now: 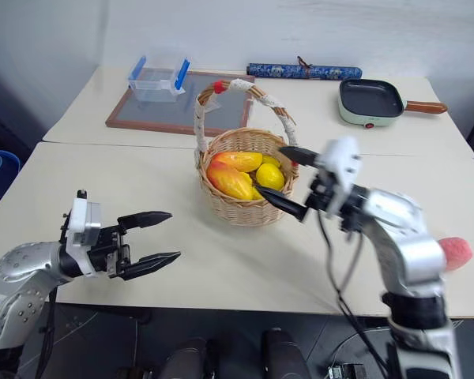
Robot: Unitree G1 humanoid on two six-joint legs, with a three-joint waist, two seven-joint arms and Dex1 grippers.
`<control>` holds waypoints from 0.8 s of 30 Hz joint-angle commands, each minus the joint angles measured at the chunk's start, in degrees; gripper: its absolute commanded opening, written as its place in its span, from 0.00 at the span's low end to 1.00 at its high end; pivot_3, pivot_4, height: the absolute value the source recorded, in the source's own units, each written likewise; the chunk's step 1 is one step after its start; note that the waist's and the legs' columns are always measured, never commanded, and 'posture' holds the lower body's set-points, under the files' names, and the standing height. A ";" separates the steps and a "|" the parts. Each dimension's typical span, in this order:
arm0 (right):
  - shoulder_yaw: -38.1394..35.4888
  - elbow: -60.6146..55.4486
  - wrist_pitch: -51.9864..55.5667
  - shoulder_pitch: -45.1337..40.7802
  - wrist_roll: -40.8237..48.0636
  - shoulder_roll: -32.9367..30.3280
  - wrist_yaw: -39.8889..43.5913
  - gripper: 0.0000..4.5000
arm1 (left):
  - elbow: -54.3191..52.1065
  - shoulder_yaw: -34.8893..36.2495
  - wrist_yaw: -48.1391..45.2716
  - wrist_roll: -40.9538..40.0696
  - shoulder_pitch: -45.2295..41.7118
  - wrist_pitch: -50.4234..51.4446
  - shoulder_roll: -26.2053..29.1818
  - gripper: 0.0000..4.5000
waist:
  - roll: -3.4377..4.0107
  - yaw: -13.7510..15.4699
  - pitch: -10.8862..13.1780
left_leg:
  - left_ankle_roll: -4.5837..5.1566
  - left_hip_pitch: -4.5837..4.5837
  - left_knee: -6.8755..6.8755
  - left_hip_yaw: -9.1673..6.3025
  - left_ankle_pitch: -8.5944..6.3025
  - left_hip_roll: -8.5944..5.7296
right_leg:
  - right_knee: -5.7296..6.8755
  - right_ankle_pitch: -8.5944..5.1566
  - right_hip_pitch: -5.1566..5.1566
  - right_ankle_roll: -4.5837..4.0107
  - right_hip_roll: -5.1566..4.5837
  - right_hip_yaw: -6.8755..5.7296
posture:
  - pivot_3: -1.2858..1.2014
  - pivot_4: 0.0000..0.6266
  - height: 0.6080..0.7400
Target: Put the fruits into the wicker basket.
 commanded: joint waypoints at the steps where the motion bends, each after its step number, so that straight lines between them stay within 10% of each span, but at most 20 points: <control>1: -14.81 -4.07 -3.04 12.97 1.68 -1.79 1.23 1.00 | 2.13 -0.76 -2.24 0.21 -1.81 -1.48 -0.11 1.00 | 0.01 0.17 0.01 | 0.00 0.02 0.00 -0.02 0.01 -0.02 | -0.01 -0.01 0.03 0.00 0.01 0.02 | 0.52 0.24 1.00; 13: -37.47 10.30 -23.08 41.51 -2.88 9.93 -2.24 1.00 | 10.51 -4.44 -7.41 2.49 -9.45 -4.06 -0.93 1.00 | 0.03 -0.87 0.07 | -0.05 0.95 -0.25 0.14 0.07 -0.02 | -0.24 -0.12 0.92 -0.13 0.10 0.23 | 0.52 0.24 1.00; 24: -29.32 21.86 -10.95 28.11 -4.75 -5.55 -10.46 1.00 | 8.08 -3.75 -6.72 1.71 -8.34 -3.43 -1.15 1.00 | 0.08 -1.85 0.10 | -0.03 1.10 -0.37 0.24 0.05 -0.04 | -0.29 -0.11 0.98 -0.13 0.04 0.30 | 0.52 0.24 1.00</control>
